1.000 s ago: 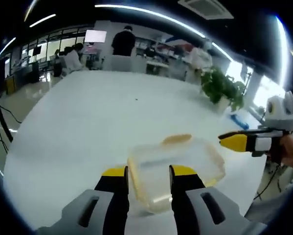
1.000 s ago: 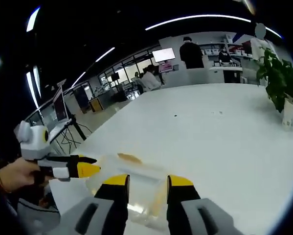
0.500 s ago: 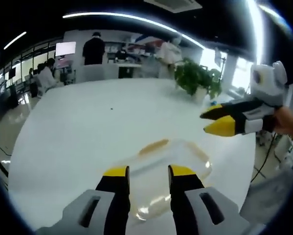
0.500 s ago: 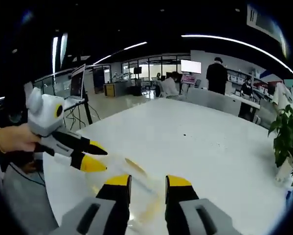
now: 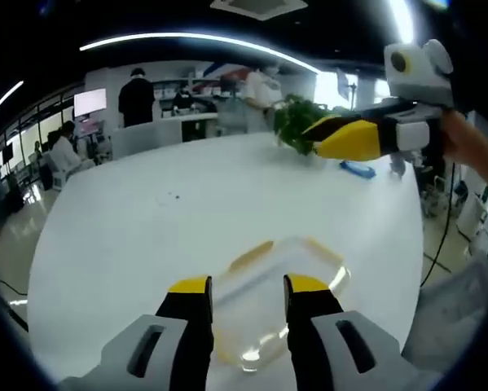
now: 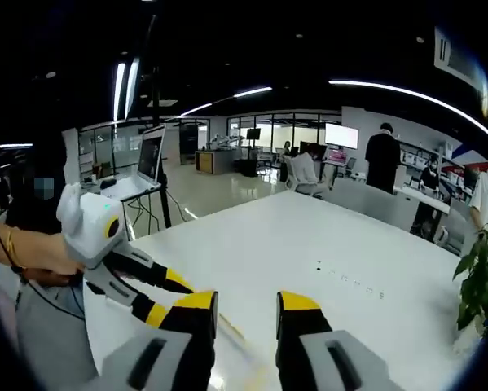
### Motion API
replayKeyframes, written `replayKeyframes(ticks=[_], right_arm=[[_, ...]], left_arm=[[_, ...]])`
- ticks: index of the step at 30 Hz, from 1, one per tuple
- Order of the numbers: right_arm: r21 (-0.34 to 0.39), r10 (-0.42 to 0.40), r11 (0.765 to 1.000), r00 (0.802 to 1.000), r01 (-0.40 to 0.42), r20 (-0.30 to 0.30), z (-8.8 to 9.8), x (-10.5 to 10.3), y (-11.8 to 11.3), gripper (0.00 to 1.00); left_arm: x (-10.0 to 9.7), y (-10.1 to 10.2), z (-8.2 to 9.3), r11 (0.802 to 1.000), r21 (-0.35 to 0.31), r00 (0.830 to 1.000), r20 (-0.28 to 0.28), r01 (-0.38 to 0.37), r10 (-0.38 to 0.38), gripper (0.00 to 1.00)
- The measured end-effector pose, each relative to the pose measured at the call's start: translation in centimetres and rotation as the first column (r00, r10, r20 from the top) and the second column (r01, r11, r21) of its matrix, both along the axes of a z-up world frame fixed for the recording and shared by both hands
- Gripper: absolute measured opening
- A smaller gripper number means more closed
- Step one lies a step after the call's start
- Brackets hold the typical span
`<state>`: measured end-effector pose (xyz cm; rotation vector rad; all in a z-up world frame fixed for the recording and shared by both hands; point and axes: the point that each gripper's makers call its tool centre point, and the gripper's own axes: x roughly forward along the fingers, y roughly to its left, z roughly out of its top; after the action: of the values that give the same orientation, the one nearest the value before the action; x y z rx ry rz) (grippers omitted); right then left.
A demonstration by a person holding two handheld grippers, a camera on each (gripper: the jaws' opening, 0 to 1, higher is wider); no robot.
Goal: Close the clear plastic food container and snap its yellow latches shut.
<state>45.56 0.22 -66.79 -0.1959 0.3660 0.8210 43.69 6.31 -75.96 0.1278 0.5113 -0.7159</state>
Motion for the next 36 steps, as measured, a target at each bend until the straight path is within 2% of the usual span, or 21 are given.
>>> replayKeyframes(ticks=[3,8,11,13,17,21,23,27,31,36], right_arm=[[-0.029,0.024,0.999,1.000,-0.024,-0.012,-0.6,0.4,0.3,0.25],[-0.102,0.073,0.992,0.996,-0.078,-0.054,-3.3,0.2,0.6,0.25],[-0.111,0.086,0.989,0.992,-0.096,-0.087,-4.9,0.2,0.8,0.25],[-0.098,0.103,0.988,0.986,-0.116,-0.133,-5.8,-0.2,1.1,0.24],[-0.080,0.120,0.988,0.979,-0.134,-0.165,-6.8,-0.3,1.6,0.24],[-0.058,0.145,0.986,0.970,-0.159,-0.195,-7.5,-0.5,2.2,0.28],[-0.039,0.146,0.987,0.967,-0.157,-0.210,-7.8,-0.5,2.4,0.31],[-0.046,0.158,0.984,0.959,-0.173,-0.234,-9.0,-0.7,2.6,0.43],[-0.047,0.177,0.980,0.953,-0.194,-0.246,-9.6,-1.1,2.9,0.40],[0.002,0.184,0.982,0.940,-0.191,-0.286,-10.1,-1.6,3.4,0.37]], left_arm=[[0.0,-0.4,0.1,0.999,0.028,0.999,0.015,0.036,-0.037,0.34],[0.2,-0.6,-0.2,0.995,0.066,0.996,0.044,0.079,-0.082,0.35],[0.3,-0.8,-0.8,0.992,0.081,0.994,0.041,0.099,-0.102,0.35],[0.1,-1.0,-1.0,0.990,0.082,0.993,0.037,0.112,-0.115,0.36],[-0.2,-1.6,-1.1,0.985,0.082,0.986,0.054,0.153,-0.157,0.39],[-0.7,-1.9,-1.2,0.980,0.075,0.980,0.051,0.187,-0.191,0.46],[-0.8,-1.9,-1.4,0.978,0.075,0.979,0.043,0.194,-0.198,0.50],[-0.8,-1.6,-1.8,0.980,0.073,0.981,0.034,0.187,-0.190,0.54],[-0.5,-1.1,-2.2,0.983,0.076,0.985,0.035,0.166,-0.169,0.60],[-0.3,-0.7,-2.5,0.987,0.061,0.989,0.026,0.147,-0.149,0.59]])
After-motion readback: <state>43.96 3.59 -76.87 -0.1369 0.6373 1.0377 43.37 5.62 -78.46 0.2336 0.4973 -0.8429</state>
